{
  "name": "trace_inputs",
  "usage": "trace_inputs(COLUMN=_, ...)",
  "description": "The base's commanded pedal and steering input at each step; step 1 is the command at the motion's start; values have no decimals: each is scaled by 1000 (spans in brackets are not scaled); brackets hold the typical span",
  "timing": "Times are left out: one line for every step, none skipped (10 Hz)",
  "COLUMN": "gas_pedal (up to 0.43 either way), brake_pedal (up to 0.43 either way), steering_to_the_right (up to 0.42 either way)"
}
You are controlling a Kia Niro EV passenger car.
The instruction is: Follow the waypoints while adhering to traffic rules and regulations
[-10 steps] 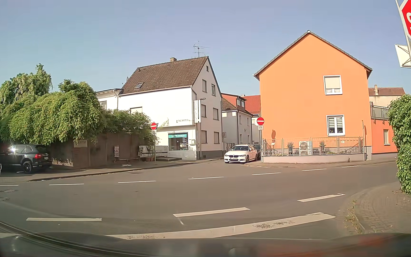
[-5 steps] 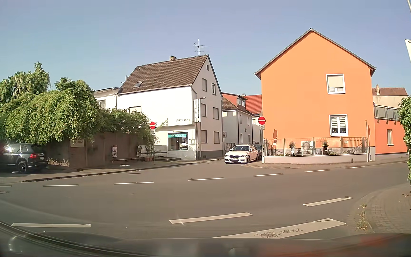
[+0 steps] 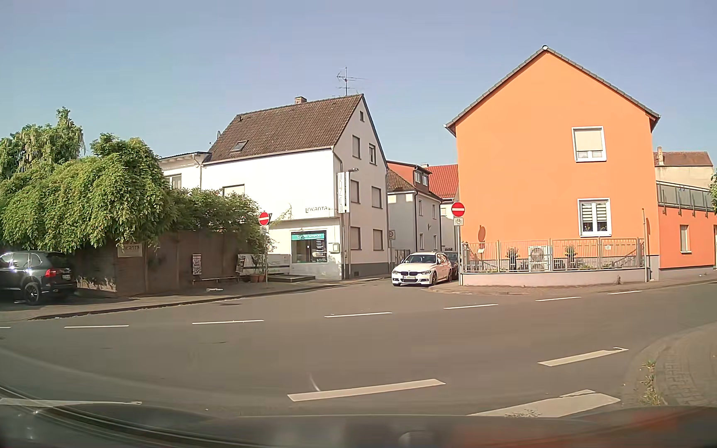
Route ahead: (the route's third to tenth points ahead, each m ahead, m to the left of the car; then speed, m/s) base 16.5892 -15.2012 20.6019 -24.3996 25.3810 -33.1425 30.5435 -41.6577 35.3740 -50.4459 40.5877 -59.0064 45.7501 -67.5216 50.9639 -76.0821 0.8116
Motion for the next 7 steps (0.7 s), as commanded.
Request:
trace_inputs(gas_pedal=110, brake_pedal=30, steering_to_the_right=4)
trace_inputs(gas_pedal=138, brake_pedal=30, steering_to_the_right=7)
trace_inputs(gas_pedal=150, brake_pedal=30, steering_to_the_right=9)
trace_inputs(gas_pedal=150, brake_pedal=30, steering_to_the_right=11)
trace_inputs(gas_pedal=157, brake_pedal=30, steering_to_the_right=12)
trace_inputs(gas_pedal=157, brake_pedal=30, steering_to_the_right=14)
trace_inputs(gas_pedal=157, brake_pedal=24, steering_to_the_right=18)
